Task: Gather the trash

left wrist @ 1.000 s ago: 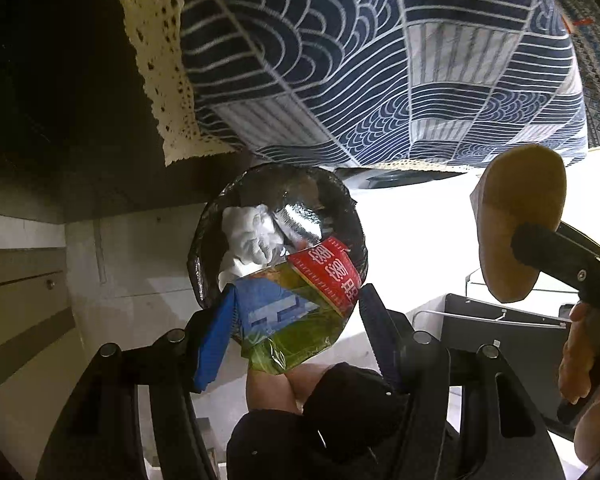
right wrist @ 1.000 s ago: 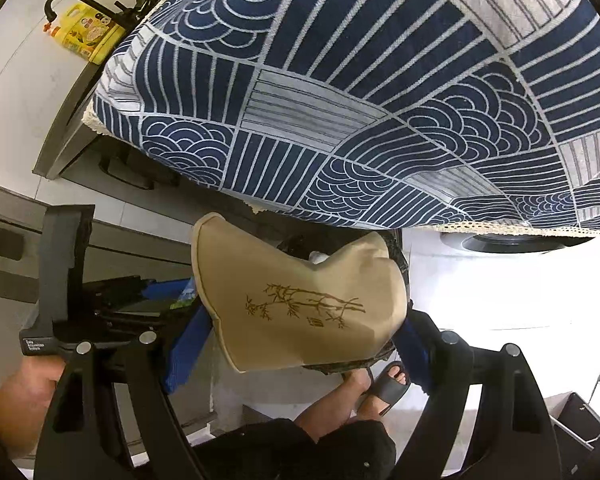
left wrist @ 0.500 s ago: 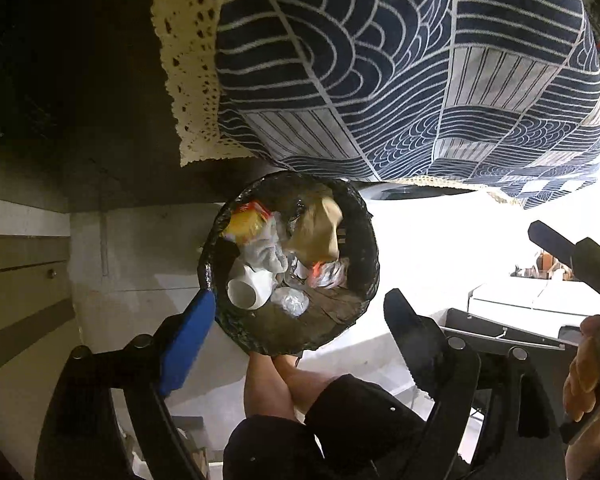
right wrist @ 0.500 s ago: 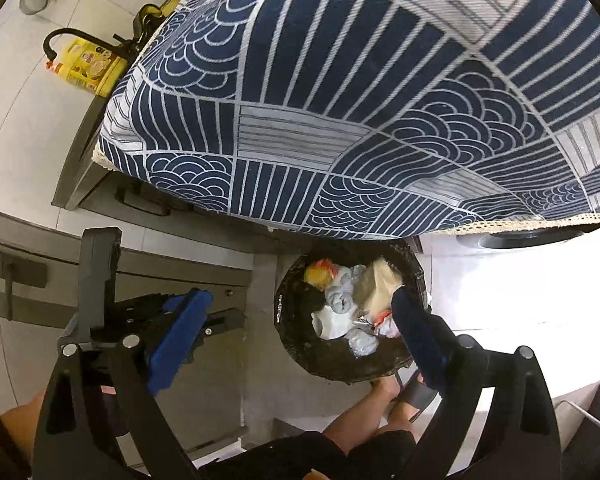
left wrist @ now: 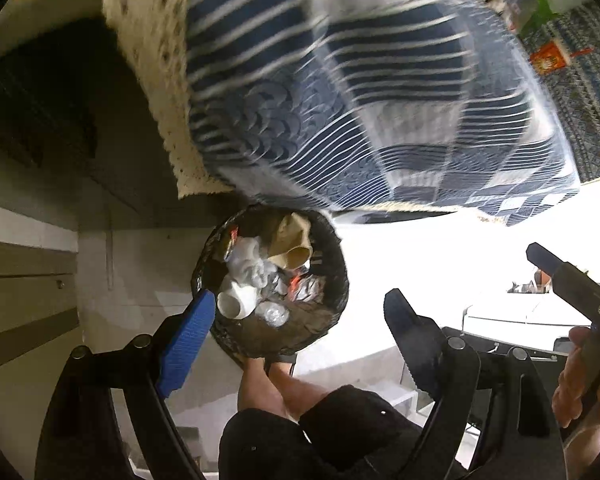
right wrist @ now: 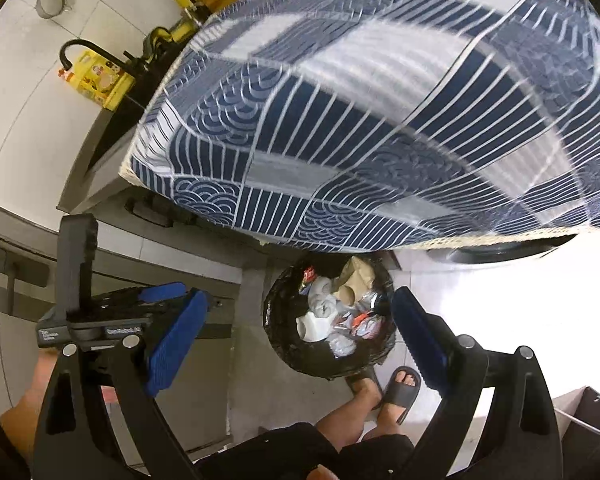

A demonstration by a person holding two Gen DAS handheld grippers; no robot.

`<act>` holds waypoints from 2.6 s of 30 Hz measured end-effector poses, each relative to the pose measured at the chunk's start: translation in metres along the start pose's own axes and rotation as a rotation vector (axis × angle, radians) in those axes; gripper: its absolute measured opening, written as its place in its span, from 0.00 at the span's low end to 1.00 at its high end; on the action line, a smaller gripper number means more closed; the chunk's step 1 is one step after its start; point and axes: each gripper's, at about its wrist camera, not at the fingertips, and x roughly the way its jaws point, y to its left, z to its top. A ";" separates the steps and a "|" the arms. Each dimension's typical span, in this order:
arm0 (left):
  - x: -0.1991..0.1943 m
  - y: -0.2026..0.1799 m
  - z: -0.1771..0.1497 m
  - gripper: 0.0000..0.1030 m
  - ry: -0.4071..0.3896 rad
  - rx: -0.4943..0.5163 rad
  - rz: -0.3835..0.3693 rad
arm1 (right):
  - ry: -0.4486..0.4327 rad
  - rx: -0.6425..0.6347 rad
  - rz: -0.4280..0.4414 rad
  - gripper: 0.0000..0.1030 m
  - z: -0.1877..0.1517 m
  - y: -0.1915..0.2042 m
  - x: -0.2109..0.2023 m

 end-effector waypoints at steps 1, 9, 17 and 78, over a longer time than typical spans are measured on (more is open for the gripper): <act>-0.008 -0.007 0.000 0.81 -0.016 0.006 0.000 | -0.009 0.001 -0.002 0.90 0.000 -0.002 -0.009; -0.060 -0.054 -0.009 0.81 -0.109 0.020 -0.007 | -0.122 -0.015 -0.039 0.95 -0.002 -0.018 -0.081; -0.115 -0.100 -0.025 0.81 -0.207 0.072 0.012 | -0.232 -0.047 -0.070 0.95 -0.007 -0.023 -0.151; -0.238 -0.165 -0.070 0.93 -0.484 0.176 0.137 | -0.462 -0.194 -0.108 0.95 -0.035 0.024 -0.269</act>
